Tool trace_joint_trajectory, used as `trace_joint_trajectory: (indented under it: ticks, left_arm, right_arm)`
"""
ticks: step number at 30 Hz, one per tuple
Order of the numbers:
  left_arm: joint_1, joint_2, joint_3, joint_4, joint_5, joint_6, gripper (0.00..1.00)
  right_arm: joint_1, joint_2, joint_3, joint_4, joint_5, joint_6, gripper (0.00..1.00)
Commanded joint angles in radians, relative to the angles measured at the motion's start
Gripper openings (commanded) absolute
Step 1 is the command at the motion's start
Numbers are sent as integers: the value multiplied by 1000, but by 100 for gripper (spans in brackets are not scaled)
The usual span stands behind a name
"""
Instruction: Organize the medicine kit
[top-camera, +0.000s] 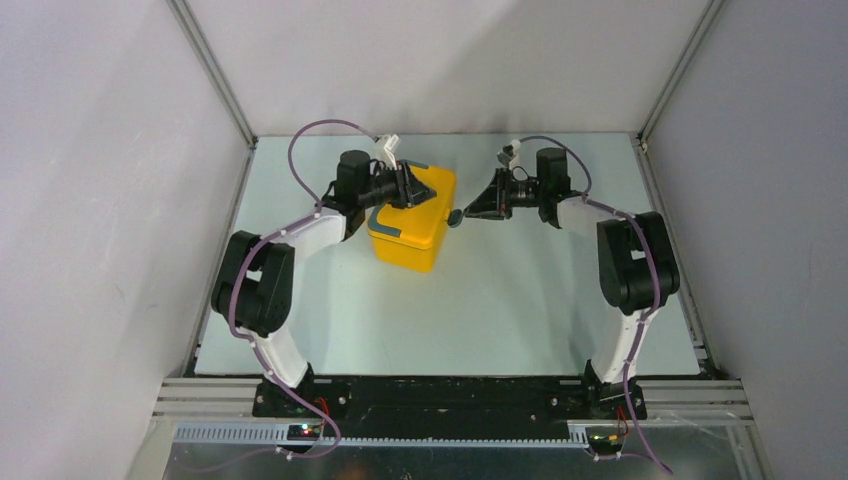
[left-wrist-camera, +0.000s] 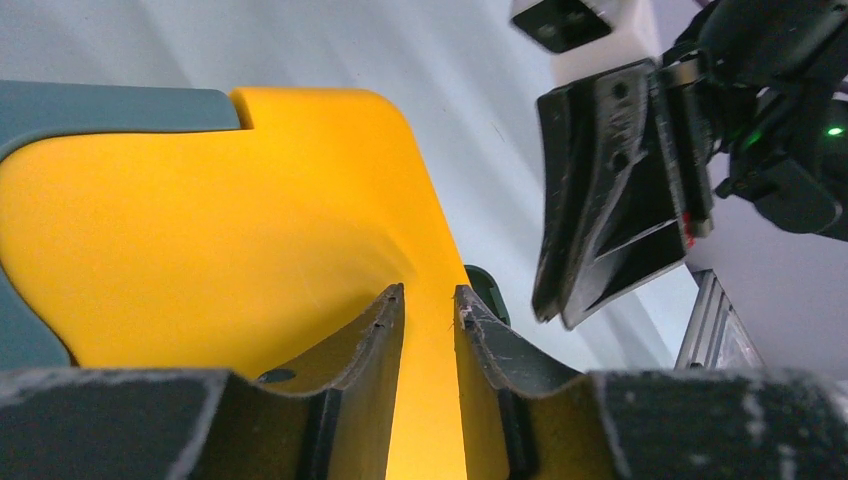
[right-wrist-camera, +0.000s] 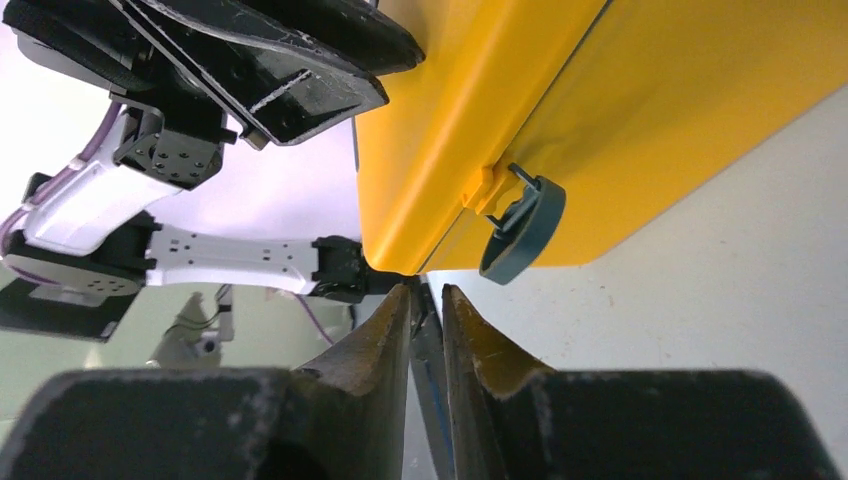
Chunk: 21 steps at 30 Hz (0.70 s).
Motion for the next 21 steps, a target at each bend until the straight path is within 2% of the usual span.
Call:
trace_joint_trajectory:
  ticks: [1, 7, 15, 21]
  left_arm:
    - [-20, 83, -53, -245, -39, 37, 34]
    - [-19, 68, -57, -245, -43, 44, 34]
    - [-19, 54, -64, -253, -50, 58, 34]
    - [-20, 55, -62, -256, -52, 62, 34]
  right_arm:
    - [-25, -72, -35, -83, 106, -114, 24]
    - [-27, 36, -42, -49, 175, -62, 35]
    - [14, 212, 57, -44, 114, -38, 39]
    - [51, 264, 72, 191, 11, 147, 39]
